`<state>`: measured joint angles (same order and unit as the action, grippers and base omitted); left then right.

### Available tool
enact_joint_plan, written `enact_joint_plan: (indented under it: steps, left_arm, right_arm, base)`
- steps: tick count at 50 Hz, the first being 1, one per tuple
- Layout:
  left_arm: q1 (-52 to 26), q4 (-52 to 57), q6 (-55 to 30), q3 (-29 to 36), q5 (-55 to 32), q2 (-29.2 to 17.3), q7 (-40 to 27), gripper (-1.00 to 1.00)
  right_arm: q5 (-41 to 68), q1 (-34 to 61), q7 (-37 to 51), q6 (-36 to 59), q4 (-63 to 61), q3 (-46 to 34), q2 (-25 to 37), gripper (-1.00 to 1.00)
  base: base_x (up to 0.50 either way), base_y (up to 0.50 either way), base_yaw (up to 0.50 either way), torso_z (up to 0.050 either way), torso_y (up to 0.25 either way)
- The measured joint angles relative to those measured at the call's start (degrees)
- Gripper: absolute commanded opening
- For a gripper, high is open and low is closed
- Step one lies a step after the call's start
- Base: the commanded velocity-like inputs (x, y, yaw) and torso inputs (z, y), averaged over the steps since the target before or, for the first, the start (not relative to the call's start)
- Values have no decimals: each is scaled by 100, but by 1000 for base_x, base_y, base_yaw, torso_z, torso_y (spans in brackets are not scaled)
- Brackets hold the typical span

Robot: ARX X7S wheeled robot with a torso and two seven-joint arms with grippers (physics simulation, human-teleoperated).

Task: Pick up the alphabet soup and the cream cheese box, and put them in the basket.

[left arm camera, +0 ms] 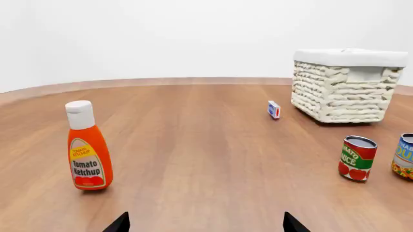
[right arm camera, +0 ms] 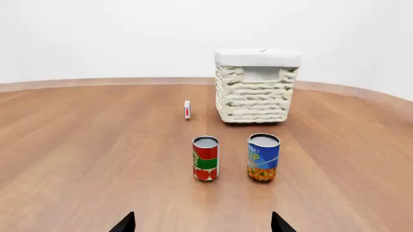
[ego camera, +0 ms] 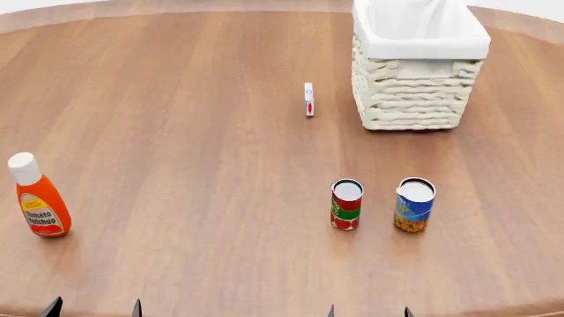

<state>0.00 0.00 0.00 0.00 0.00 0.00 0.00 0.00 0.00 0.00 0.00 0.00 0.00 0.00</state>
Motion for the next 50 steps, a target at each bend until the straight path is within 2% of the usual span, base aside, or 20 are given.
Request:
enact_joint_plan:
  steps: [18,28,42,50]
  left_arm:
    - [8,117,-24,288,-277,-233,-248,100]
    - [96,631,146,275,-515,-340,-395,100]
    - [220,2517,-417,83,-1048,-619,-680,100]
    - [275,3576,-627,-117,-1420,-745,-834,100]
  right_arm:
    - [114,-71,370,66,-281,-185,215,100]
    - [-131,-205,719,256,-1378,-270,362,100]
    - [-625,-396,1011,574,-3251,-453,575,100]
    - [-679,-521,1144,250,-3930,-506,680,100]
  base:
    - [0,0,0,0,0]
    - [0,0,0,0,0]
    - [0,0,0,0,0]
    - [0,0,0,0,0]
